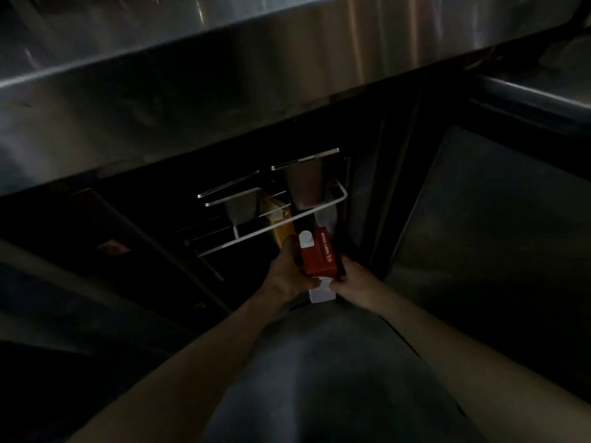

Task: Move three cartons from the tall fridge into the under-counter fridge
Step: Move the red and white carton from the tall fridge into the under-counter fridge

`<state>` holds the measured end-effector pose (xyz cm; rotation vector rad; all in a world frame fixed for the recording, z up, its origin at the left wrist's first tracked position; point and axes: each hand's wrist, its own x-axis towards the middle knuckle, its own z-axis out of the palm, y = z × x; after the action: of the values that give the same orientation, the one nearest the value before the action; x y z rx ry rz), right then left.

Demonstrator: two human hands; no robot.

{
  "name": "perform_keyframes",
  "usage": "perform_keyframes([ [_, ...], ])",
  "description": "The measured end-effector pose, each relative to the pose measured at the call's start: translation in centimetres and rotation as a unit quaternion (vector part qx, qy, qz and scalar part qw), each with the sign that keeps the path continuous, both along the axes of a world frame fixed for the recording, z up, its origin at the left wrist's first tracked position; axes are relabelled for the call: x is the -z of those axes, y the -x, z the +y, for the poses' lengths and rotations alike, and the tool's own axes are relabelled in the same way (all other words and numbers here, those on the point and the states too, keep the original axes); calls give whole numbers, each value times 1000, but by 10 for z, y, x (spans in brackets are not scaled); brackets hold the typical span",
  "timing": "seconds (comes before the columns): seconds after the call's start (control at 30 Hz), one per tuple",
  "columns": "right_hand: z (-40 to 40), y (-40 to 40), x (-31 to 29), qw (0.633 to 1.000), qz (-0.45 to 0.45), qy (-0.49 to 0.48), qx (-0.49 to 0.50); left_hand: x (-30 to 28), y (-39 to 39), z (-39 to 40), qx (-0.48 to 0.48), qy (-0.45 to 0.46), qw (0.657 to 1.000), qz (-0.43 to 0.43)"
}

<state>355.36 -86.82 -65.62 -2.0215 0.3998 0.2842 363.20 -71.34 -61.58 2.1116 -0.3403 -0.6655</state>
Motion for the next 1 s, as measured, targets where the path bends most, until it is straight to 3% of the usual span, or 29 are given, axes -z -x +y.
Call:
perform_keyframes([
  [0.33,7,-22,39,995,-58,53,63,23,-22,-12,-53,94,994,14],
  [0.7,7,-32,18,988,-85,-47,122,32,-41,-35,-58,105,992,-34],
  [1.0,7,-31,28,994,-46,-11,97,49,-52,-41,-49,62,994,-78],
])
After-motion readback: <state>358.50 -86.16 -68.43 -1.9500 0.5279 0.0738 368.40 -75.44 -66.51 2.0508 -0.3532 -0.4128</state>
